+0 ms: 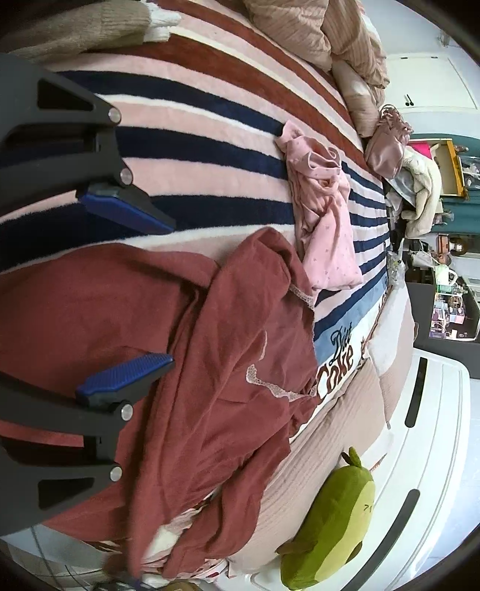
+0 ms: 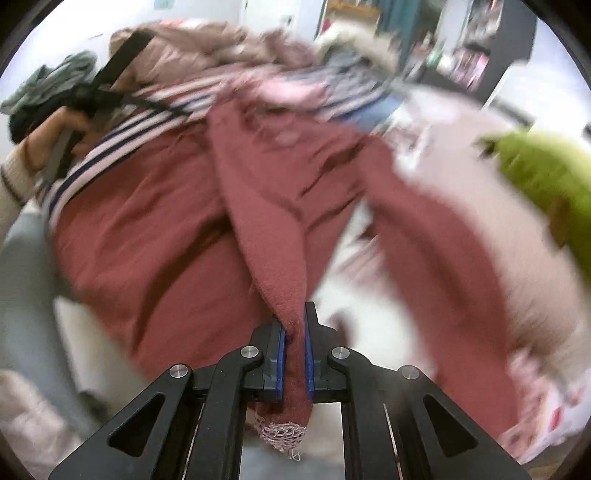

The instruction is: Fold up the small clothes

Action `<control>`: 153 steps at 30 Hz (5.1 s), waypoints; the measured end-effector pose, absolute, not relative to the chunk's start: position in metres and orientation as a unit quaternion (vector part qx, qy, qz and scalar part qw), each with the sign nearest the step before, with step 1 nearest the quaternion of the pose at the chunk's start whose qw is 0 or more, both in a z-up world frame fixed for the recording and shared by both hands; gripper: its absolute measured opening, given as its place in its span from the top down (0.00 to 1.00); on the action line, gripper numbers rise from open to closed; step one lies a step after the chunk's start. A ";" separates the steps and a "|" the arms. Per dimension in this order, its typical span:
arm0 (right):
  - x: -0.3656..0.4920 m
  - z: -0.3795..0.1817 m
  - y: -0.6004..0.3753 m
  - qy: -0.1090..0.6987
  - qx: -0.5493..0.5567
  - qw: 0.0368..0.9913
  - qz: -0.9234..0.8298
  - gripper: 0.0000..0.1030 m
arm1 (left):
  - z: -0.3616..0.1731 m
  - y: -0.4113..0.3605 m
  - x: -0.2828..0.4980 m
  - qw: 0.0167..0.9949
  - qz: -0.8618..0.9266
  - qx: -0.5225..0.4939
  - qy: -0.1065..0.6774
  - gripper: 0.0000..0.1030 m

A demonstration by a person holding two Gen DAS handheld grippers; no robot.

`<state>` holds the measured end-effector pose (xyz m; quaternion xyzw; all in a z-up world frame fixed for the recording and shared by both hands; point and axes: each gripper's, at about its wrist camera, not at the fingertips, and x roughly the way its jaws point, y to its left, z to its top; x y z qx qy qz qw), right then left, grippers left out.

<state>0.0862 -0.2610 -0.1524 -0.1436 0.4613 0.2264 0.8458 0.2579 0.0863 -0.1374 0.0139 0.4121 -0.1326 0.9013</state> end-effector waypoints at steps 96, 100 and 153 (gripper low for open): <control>0.190 -0.164 -0.269 0.451 -0.047 0.872 0.184 0.66 | -0.124 0.084 0.224 0.912 -0.161 -0.028 0.376 0.57; 0.145 -0.163 -0.294 0.471 -0.002 0.854 0.221 0.66 | -0.121 0.074 0.196 0.912 -0.178 -0.060 0.364 0.56; 0.033 -0.187 -0.209 0.401 -0.020 0.869 0.290 1.00 | -0.190 -0.013 0.137 0.844 -0.276 -0.106 0.447 0.93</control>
